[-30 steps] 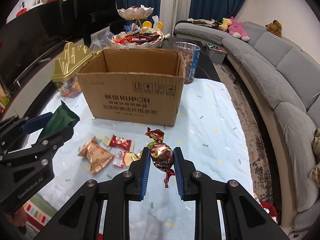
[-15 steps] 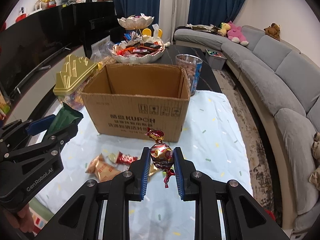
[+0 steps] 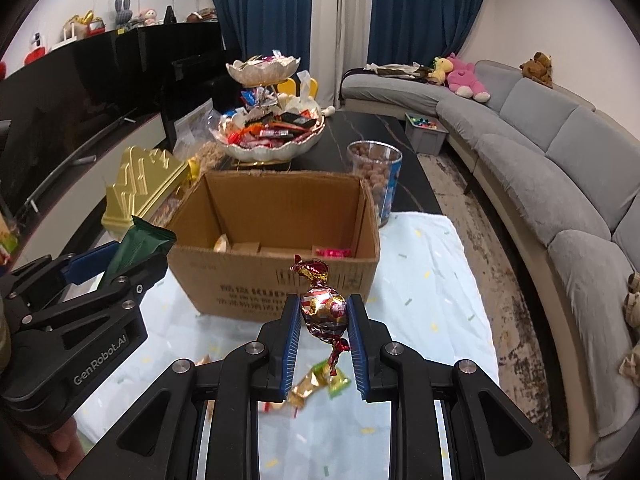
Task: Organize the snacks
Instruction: 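Lift the green packet and red-gold candy and carry both over the cardboard box, then open the left tool over the box while the right tool opens to drop its candy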
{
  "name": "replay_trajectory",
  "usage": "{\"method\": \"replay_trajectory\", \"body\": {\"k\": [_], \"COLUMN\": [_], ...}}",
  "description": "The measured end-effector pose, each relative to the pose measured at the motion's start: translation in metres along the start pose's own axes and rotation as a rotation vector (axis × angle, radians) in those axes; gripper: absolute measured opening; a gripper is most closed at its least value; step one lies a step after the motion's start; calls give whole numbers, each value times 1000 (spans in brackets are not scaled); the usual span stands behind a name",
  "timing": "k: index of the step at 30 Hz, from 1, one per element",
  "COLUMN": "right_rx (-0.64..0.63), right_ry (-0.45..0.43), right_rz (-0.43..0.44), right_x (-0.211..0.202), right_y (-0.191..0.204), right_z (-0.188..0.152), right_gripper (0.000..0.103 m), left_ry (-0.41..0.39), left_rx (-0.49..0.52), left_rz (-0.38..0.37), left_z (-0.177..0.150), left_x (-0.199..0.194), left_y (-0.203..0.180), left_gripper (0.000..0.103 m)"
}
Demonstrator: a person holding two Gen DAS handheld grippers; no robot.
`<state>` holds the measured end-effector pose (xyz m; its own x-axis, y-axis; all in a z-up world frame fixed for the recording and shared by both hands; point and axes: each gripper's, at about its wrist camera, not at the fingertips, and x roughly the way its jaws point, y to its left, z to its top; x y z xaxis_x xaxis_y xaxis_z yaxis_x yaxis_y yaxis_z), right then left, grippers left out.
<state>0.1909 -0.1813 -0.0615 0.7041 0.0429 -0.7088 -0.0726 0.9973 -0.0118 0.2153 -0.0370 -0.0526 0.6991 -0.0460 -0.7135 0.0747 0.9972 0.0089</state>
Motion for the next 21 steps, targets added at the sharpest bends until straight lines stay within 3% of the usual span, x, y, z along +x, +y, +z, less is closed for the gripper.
{"method": "replay_trajectory", "body": {"k": [21], "right_rx": [15], "right_ry": [-53], "right_rz": [-29], "right_x": [38], "right_y": [-1], "right_z": [71], "right_gripper": [25], "left_ry": [-13], "left_rx": [-29], "left_rz": [60], "left_z": [55], "left_x": [40], "left_y": [16], "left_gripper": [45]}}
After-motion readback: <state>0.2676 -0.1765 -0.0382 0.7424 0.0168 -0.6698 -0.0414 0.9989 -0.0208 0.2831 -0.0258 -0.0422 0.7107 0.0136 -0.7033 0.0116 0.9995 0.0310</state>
